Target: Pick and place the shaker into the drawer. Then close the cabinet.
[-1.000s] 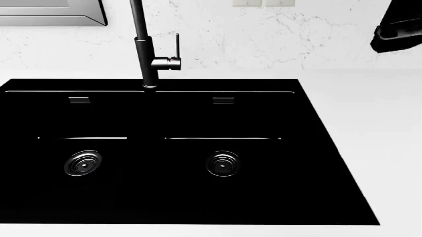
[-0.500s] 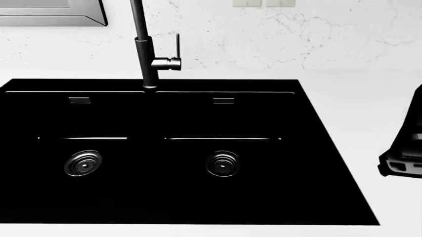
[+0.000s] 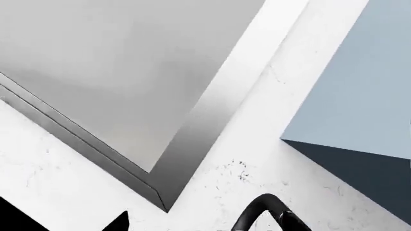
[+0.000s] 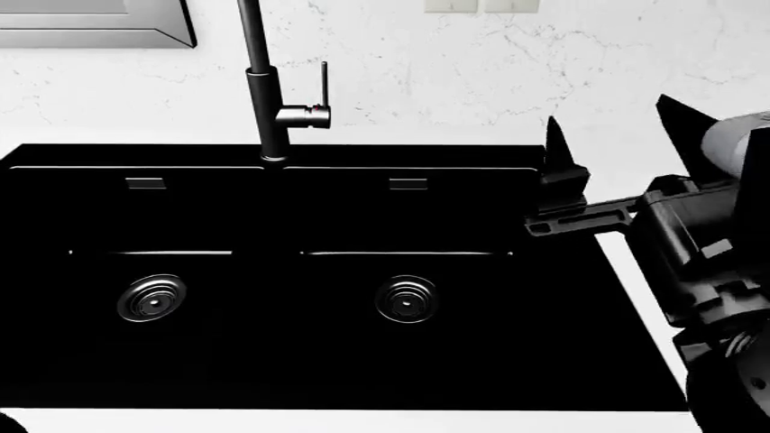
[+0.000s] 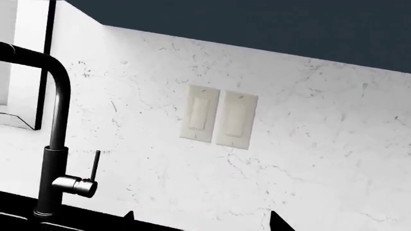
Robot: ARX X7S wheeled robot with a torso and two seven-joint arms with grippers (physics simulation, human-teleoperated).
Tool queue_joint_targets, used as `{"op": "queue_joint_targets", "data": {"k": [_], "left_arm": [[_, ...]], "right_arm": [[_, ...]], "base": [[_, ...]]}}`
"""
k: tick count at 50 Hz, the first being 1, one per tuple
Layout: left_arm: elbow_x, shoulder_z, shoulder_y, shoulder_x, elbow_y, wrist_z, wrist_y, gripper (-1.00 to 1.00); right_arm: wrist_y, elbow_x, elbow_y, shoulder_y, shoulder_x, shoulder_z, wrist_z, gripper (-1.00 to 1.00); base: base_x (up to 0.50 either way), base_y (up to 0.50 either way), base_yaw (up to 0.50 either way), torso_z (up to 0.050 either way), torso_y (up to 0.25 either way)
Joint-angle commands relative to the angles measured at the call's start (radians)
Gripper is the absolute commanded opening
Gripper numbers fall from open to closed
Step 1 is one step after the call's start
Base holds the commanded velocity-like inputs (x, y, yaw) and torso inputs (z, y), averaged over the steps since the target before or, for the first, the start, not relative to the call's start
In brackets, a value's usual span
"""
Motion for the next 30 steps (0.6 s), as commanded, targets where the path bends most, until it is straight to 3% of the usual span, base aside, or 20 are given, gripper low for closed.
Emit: {"op": "queue_joint_targets", "data": {"k": [1, 11, 22, 30], "left_arm": [[0.229, -0.338, 0.508, -0.050, 0.164, 0.162, 0.123, 1.00], [0.354, -0.352, 0.582, -0.032, 0.099, 0.227, 0.216, 1.00], [0.413, -0.319, 0.577, -0.016, 0.031, 0.238, 0.266, 1.00], [0.429, -0.289, 0.575, 0.010, 0.013, 0.243, 0.282, 1.00]], "right_arm": [[-0.079, -0.267, 0.197, 0.179, -0.061, -0.432, -0.233, 1.00], [0.108, -0.190, 0.334, 0.356, -0.248, -0.662, -0.295, 1.00], [0.256, -0.148, 0.403, 0.483, -0.359, -0.857, -0.301, 1.00], [0.177, -0.185, 0.503, 0.887, -0.453, -1.011, -0.476, 1.00]], "base": [[0.00, 0.00, 0.00, 0.000, 0.000], [0.00, 0.00, 0.00, 0.000, 0.000], [0.00, 0.00, 0.00, 0.000, 0.000], [0.00, 0.00, 0.00, 0.000, 0.000]]}}
